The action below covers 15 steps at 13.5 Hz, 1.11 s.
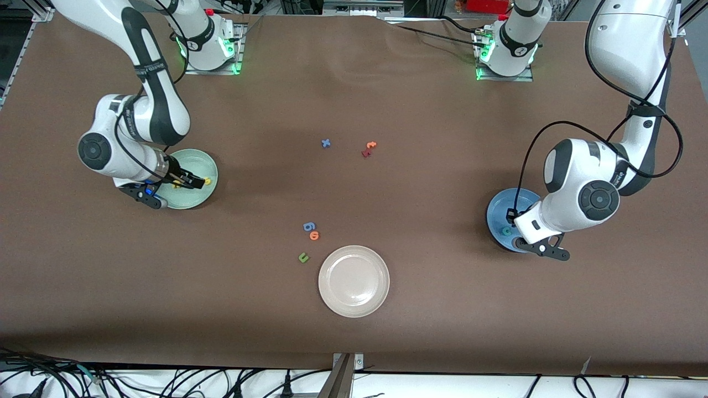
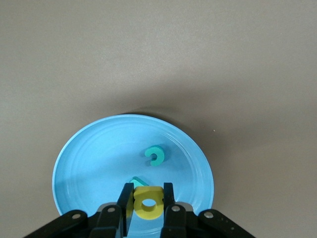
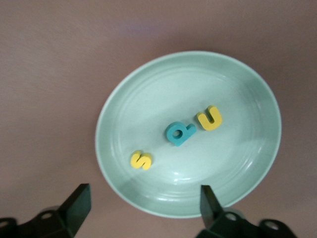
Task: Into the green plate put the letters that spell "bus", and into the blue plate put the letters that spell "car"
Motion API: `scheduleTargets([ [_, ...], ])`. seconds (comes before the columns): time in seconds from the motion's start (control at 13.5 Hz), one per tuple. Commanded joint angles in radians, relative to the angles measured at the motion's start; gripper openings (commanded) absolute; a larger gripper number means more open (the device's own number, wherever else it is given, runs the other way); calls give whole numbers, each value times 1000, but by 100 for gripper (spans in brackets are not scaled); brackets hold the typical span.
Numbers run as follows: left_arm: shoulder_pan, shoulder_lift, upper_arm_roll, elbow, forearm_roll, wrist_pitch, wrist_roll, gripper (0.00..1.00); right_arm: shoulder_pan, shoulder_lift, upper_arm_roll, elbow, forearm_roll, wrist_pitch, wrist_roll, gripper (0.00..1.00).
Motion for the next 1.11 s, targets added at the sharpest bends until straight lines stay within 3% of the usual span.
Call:
scheduleTargets([
  [0.0,14,33,-11,16,33,40,15,24,-5,-75,-26,80,-1,-170,-13,99],
  [0.07,31,40,-11,18,36,55,36,31,-5,-85,-45,147,-6,-273,-11,99],
  [0.15,33,46,-11,19,33,58,61,55,-5,-89,-62,226,-21,-372,-10,99],
  [0.22,34,53,-13,21,30,59,72,95,-7,-89,-76,310,-34,-463,-10,99],
  [0.3,36,53,-11,37,31,59,70,100,-7,-89,-89,388,-47,-543,-13,99],
  [0.44,37,54,-13,71,27,46,56,100,-7,-89,-125,510,-54,-657,-74,99],
  [0.66,40,40,-11,84,18,13,29,100,-7,-89,-146,634,-55,-700,-218,100],
  [1.03,42,-2,4,306,21,-363,-34,100,4,-89,-152,647,-112,-741,-281,100],
])
